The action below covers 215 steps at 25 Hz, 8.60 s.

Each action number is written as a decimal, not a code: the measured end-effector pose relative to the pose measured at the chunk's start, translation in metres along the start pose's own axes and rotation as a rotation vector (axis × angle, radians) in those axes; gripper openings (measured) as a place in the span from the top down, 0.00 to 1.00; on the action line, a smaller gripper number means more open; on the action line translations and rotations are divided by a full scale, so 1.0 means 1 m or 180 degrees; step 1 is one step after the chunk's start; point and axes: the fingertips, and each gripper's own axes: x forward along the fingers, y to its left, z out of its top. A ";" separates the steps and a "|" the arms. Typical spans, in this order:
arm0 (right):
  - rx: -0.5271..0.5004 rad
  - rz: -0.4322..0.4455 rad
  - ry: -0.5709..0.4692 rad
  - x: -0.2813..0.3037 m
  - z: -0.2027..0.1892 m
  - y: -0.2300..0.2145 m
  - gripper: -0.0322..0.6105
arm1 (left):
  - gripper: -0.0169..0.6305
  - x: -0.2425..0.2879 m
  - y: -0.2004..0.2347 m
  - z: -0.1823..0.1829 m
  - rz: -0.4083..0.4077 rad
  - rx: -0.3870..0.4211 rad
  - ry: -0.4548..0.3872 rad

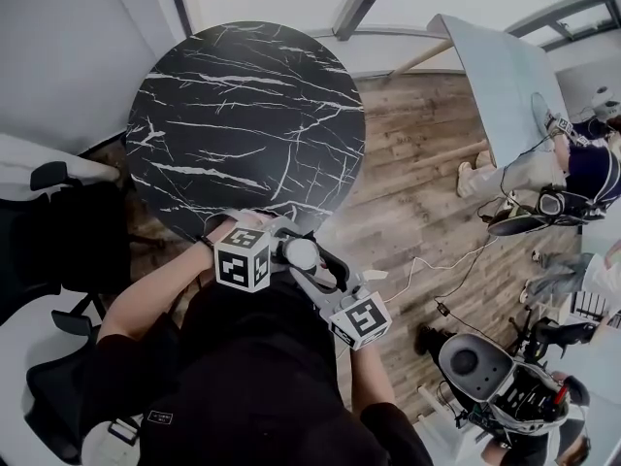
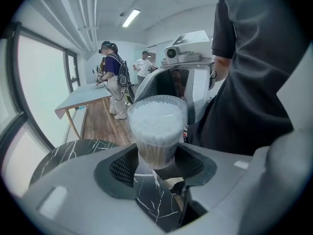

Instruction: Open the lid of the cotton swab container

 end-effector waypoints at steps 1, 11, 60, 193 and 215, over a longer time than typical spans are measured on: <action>0.0005 0.0008 0.0004 0.001 0.000 0.001 0.59 | 0.60 -0.001 0.000 -0.001 -0.0005 0.0001 0.0005; 0.0316 0.0158 0.0001 0.002 -0.002 -0.001 0.58 | 0.60 -0.003 -0.002 -0.005 -0.0030 -0.0024 -0.0054; -0.1982 -0.0329 0.0907 -0.001 -0.010 0.031 0.69 | 0.60 0.011 -0.015 -0.013 -0.0119 -0.0188 0.0044; 0.0666 -0.2005 -0.0902 -0.089 0.032 -0.111 0.94 | 0.59 -0.061 0.092 0.051 0.1855 -0.1364 -0.1371; 0.0696 -0.1997 -0.0848 -0.084 0.014 -0.102 0.95 | 0.59 -0.041 0.082 0.049 0.1734 -0.1412 -0.1299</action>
